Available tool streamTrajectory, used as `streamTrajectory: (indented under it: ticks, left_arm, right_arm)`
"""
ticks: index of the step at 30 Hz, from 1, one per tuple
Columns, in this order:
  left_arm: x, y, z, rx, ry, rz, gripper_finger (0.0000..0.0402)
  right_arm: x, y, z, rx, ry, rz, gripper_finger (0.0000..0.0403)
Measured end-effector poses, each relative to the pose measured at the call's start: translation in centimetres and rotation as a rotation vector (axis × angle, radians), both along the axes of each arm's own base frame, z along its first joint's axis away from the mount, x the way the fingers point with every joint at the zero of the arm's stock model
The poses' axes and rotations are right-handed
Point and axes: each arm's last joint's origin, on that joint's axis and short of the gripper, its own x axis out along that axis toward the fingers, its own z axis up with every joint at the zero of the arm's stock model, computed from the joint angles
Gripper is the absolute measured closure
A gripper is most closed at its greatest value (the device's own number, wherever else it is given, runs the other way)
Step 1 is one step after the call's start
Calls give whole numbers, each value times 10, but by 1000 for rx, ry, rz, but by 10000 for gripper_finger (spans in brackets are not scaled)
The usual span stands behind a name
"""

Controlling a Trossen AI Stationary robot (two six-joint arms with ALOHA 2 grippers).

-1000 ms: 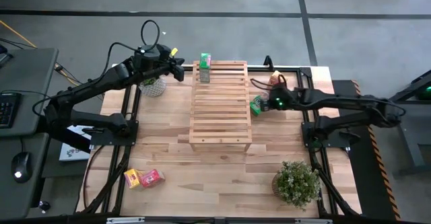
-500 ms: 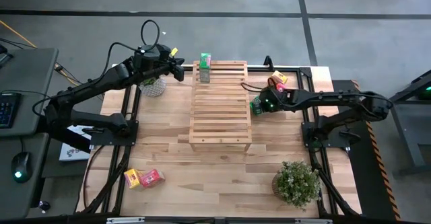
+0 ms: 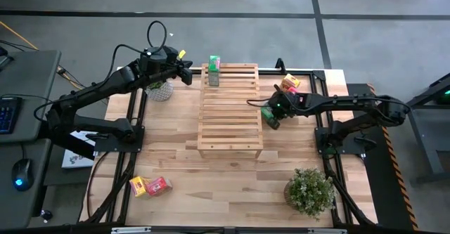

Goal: Stack cereal on shelf
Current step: Put the right green cereal box on the shelf and align with the other green cereal box

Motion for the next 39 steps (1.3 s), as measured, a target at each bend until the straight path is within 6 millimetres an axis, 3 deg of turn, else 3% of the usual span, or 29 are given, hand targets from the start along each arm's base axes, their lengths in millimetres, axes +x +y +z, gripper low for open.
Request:
streamTrajectory:
  ticks: [10, 16, 20, 25, 31, 39]
  left_arm:
    - [0, 0, 0, -6, -5, 3, 401]
    - [0, 0, 0, -18, -18, 11, 401]
    - [0, 0, 0, -23, -22, 14, 401]
    - [0, 0, 0, -23, -22, 14, 401]
    - [0, 0, 0, -23, -22, 14, 401]
    - [0, 0, 0, -23, -22, 14, 401]
  right_arm:
    - [0, -1, 0, -18, 6, -12, 403]
    - [5, -2, -16, 14, 78, 22, 403]
    - [9, -3, -15, 7, 45, 5, 403]
    - [8, 1, -16, 85, 42, 65, 403]
    - [6, 17, -18, 197, 99, 252, 403]
    - [-10, 54, -12, 305, 207, 541, 403]
